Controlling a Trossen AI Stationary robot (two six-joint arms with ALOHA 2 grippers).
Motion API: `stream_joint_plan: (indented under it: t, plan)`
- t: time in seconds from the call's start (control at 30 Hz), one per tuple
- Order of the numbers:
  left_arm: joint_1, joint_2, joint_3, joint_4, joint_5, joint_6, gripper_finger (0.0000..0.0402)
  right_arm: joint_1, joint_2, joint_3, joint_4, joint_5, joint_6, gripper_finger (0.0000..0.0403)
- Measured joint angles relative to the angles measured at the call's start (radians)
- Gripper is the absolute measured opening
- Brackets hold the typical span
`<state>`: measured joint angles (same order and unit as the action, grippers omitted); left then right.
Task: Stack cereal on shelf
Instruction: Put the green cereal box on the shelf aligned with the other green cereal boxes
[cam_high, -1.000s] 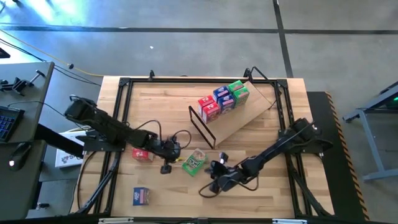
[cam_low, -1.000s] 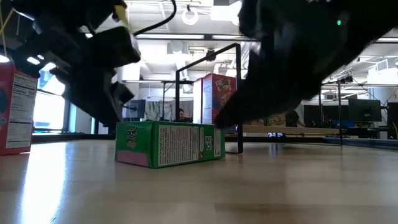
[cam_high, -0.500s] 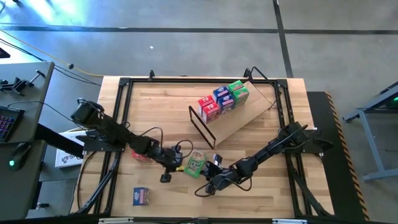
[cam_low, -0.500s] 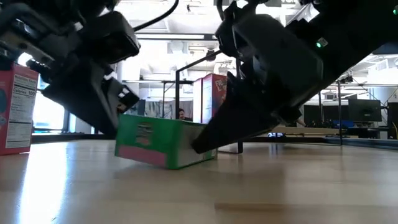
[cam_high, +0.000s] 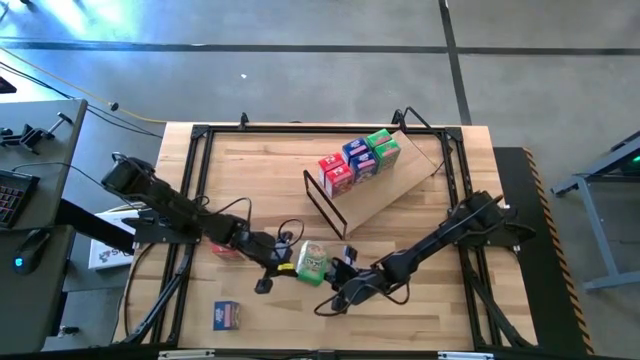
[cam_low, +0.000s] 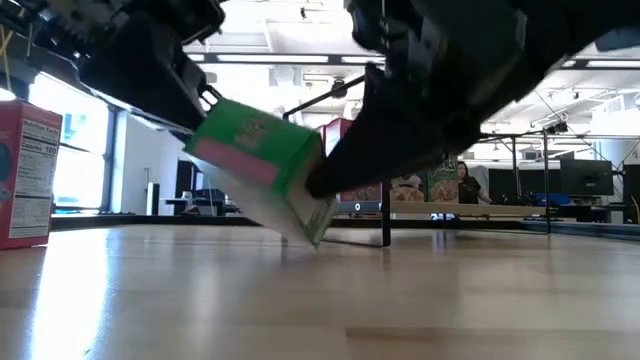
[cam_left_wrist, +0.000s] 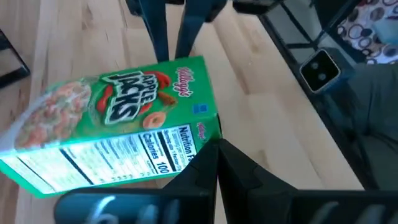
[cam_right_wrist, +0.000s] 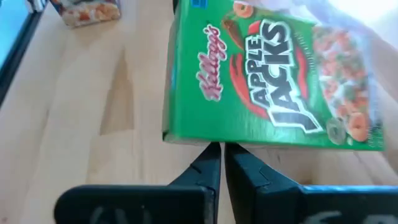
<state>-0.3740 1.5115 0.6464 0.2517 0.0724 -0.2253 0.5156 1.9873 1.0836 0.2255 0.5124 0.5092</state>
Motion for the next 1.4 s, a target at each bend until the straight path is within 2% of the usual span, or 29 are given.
stream_joint_plan:
  t: [0.3, 0.53, 0.77, 1.0, 1.4]
  plan:
    - [0.004, -0.037, -0.001, 0.008, -0.014, -0.011, 0.0001, -0.004, -0.081, 0.000, -0.068, -0.021, -0.013, 0.0016]
    - [0.025, -0.037, -0.003, 0.003, -0.071, -0.051, 0.0001, -0.020, -0.096, 0.000, -0.076, -0.102, 0.072, 0.0016]
    - [0.064, -0.035, -0.003, 0.006, -0.080, -0.137, 0.0001, -0.034, -0.097, 0.002, -0.050, -0.143, 0.180, 0.0016]
    - [0.076, -0.035, -0.003, 0.020, -0.036, -0.184, 0.0001, -0.034, -0.110, 0.003, -0.045, -0.159, 0.223, 0.0016]
    - [0.084, -0.037, -0.001, 0.051, 0.040, -0.190, 0.0001, -0.052, -0.138, 0.003, -0.172, -0.138, 0.278, 0.0016]
